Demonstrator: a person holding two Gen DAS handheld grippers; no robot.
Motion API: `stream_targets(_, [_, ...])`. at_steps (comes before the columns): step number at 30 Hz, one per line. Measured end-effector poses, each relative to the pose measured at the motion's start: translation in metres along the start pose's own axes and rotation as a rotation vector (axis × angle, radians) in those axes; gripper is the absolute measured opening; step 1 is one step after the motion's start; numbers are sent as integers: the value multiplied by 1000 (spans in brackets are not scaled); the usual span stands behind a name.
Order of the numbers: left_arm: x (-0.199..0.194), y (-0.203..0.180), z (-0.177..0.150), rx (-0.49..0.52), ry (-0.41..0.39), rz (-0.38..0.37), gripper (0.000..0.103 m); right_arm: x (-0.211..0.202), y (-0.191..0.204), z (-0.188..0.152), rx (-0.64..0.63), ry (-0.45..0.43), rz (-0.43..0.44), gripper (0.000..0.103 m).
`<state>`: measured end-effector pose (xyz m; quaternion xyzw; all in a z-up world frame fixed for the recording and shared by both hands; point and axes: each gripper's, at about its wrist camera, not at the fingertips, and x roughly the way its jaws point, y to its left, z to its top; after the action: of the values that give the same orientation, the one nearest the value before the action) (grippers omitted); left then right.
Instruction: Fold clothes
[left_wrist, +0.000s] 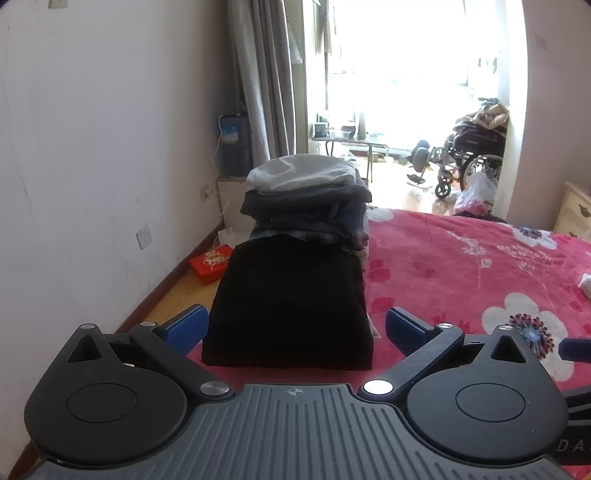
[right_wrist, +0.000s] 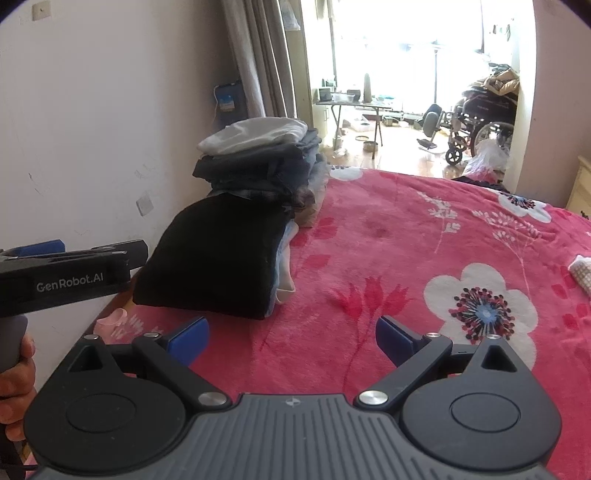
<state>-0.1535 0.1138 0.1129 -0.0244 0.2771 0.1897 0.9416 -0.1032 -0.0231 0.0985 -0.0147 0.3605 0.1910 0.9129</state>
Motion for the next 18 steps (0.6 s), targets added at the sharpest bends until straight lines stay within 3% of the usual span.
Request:
stream_targets(12, [11,23,-5,-93,69,20,103,15,18,-2,-24,14,-23,99])
stream_targets(18, [13,23,-6,-74,86,47,103,18,21,-2,-20,18,-29,99])
